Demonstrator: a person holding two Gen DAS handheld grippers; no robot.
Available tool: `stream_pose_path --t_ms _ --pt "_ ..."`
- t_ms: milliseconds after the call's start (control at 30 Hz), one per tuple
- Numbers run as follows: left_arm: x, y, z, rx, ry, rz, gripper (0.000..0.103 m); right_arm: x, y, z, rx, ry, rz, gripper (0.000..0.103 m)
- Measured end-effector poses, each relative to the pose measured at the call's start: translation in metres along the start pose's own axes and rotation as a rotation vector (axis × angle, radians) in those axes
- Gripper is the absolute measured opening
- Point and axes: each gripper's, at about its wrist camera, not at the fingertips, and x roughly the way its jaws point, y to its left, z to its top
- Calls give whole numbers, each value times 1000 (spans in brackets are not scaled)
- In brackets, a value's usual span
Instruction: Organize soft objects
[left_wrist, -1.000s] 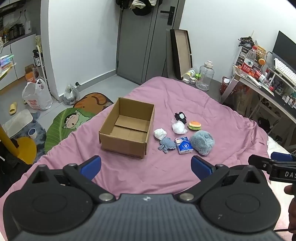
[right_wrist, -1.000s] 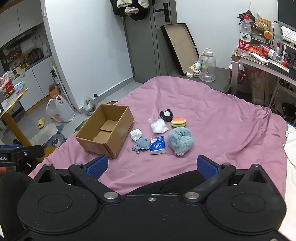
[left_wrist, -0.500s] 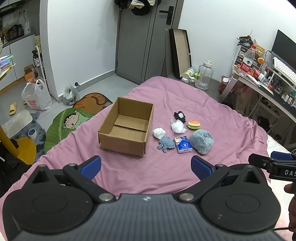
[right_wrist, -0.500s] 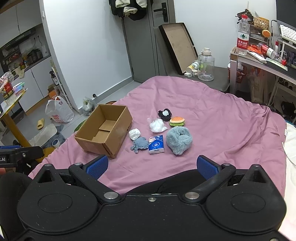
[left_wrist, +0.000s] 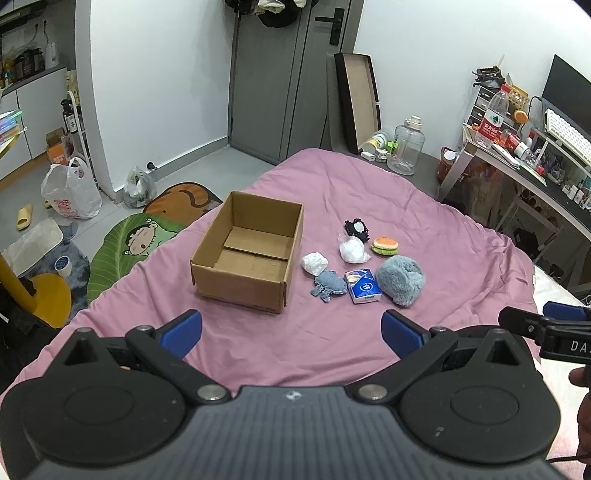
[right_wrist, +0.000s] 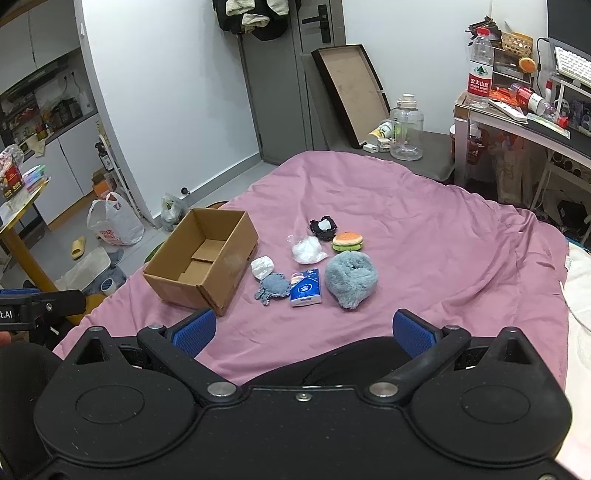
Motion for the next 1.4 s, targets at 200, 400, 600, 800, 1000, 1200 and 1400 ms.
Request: stream_pose_path --t_ms 200,400,600,800,1000,1200,1400 --pt "6 -4 2 -20 2 -26 102 6 -9 1 8 13 -5 103" --pt "22 -14 6 8 35 -5 102 15 -22 3 29 23 3 103" --pt "40 -28 10 12 88 -18 102 29 -41 4 60 38 25 103" --pt "64 -44 16 12 89 -25 102 48 -59 8 86 54 39 103" --pt "95 -59 24 13 117 -33 102 70 -79 13 116 80 41 103" --pt "125 -74 35 -3 113 -64 99 91 -94 20 144 94 36 92" --pt "161 -84 41 -17 132 -89 87 120 -111 27 215 136 77 74"
